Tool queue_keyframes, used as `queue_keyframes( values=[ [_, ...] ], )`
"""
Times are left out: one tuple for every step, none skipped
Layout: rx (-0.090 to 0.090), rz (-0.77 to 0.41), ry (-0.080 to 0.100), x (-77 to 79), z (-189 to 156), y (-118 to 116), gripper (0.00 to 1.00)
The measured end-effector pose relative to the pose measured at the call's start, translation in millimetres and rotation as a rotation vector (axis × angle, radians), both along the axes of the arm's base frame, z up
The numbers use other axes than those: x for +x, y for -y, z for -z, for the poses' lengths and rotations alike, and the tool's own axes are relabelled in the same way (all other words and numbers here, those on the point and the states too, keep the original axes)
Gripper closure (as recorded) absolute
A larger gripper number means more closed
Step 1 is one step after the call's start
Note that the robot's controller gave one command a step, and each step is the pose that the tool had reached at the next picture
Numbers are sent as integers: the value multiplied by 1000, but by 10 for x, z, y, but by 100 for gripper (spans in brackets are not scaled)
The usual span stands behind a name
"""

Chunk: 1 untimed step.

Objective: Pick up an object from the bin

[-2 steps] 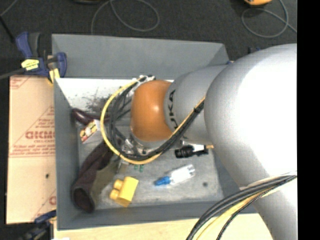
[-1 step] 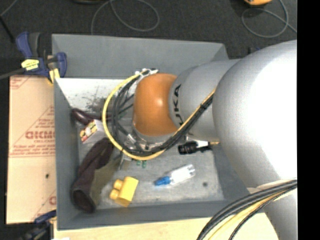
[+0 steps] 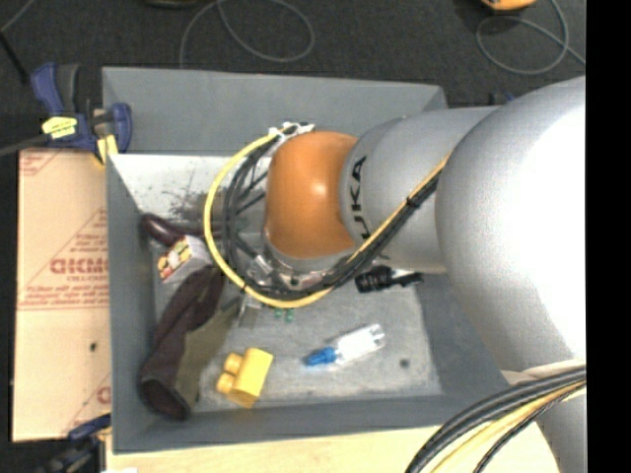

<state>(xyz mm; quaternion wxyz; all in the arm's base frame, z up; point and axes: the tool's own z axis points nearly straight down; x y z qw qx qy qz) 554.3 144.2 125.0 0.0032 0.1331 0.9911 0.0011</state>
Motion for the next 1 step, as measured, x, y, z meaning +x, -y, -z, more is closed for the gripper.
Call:
queue_keyframes(
  values=[
    [0, 123, -3, -60, -1504, 31, 100]
  ],
)
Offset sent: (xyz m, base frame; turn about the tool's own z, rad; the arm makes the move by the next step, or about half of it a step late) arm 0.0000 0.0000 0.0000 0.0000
